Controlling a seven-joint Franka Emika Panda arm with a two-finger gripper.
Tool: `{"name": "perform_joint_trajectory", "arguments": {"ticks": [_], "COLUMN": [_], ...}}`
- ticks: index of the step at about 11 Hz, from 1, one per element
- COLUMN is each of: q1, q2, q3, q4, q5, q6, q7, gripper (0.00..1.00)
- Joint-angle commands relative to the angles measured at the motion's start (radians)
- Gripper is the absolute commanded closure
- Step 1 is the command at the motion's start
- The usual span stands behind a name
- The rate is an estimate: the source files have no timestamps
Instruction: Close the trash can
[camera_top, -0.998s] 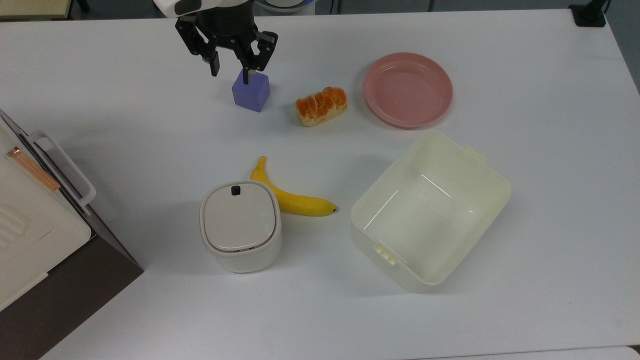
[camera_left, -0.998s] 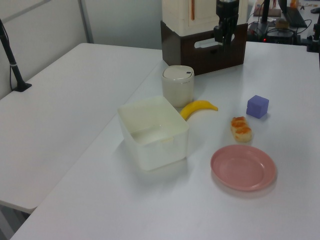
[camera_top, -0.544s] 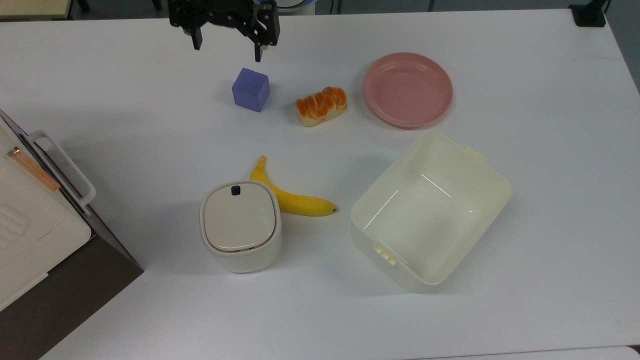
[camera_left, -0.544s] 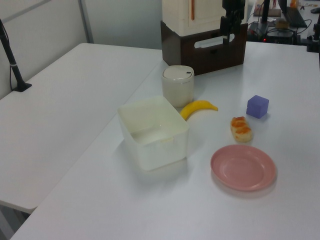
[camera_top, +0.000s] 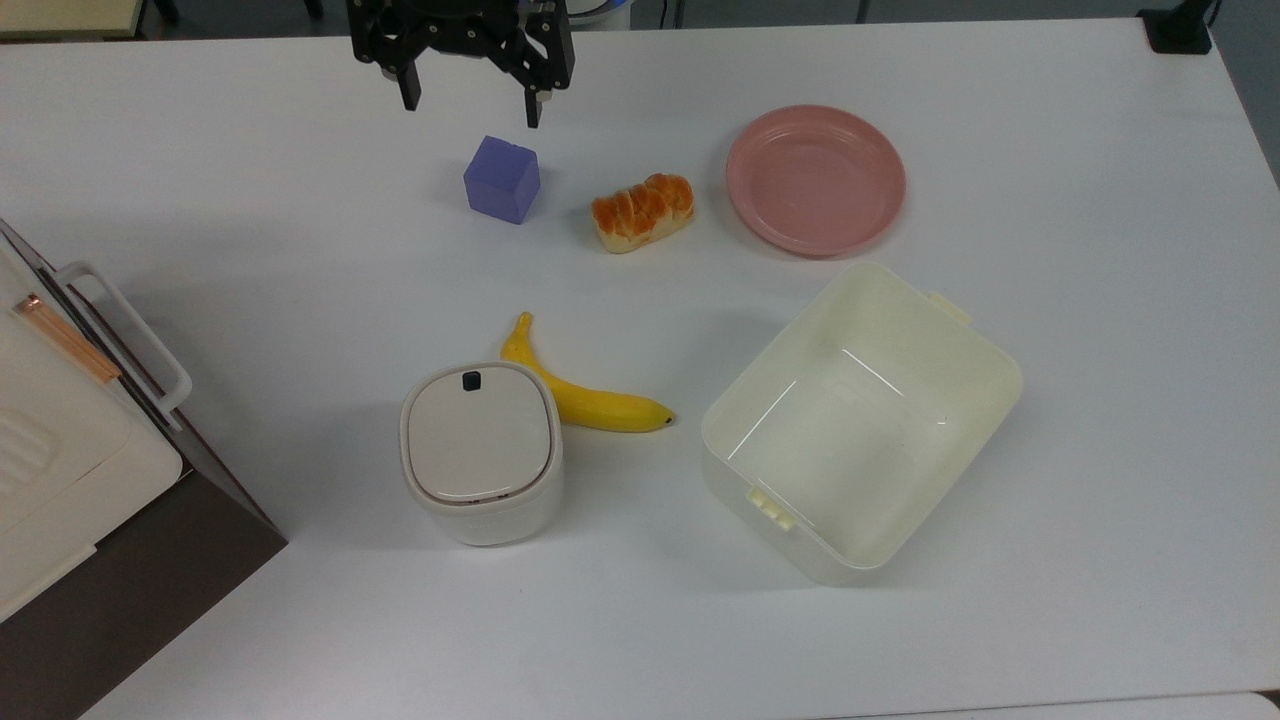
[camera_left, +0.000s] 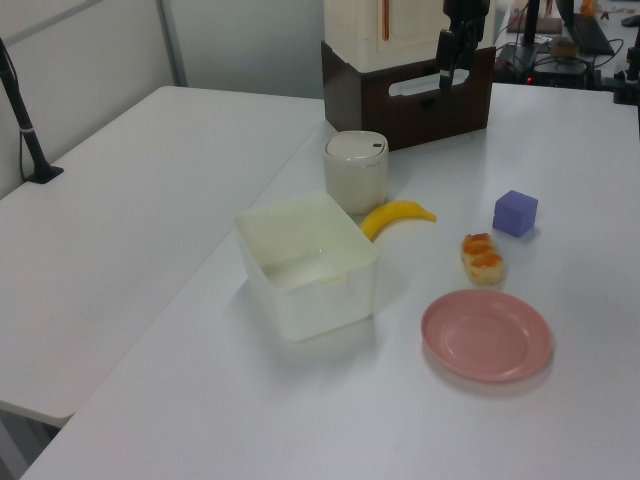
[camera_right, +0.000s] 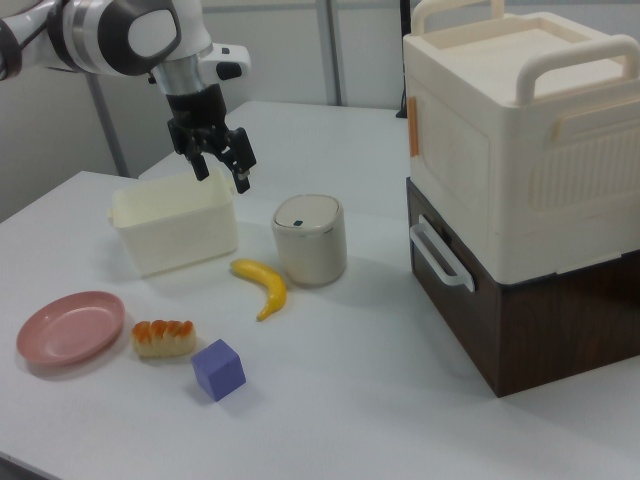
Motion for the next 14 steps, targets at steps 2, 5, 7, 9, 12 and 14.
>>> {"name": "perform_joint_trajectory", "arguments": {"ticks": [2,5,7,9,12,14], "q1": [0.011,0.013,0.013,0.014,0.019,0.019], "q2": [-0.057,-0.054,-0.052,-0.052,-0.054,-0.054], "q3": [-0.007,-0.006,-0.003,-0.001,-0.001,-0.001], "q4": [-0.054,-0.057,-0.058,-0.060,-0.060,-0.060], "q5": [0.051,0.045,0.045,0.041,0.033,0.033], "q6": [0.024,0.002,0.001,-0.005,-0.025,-0.025], "q7": [0.042,0.031,0.030,0.027,-0.009,-0.009], "gripper": [0.00,0.00,0.00,0.00,0.00,0.00]}}
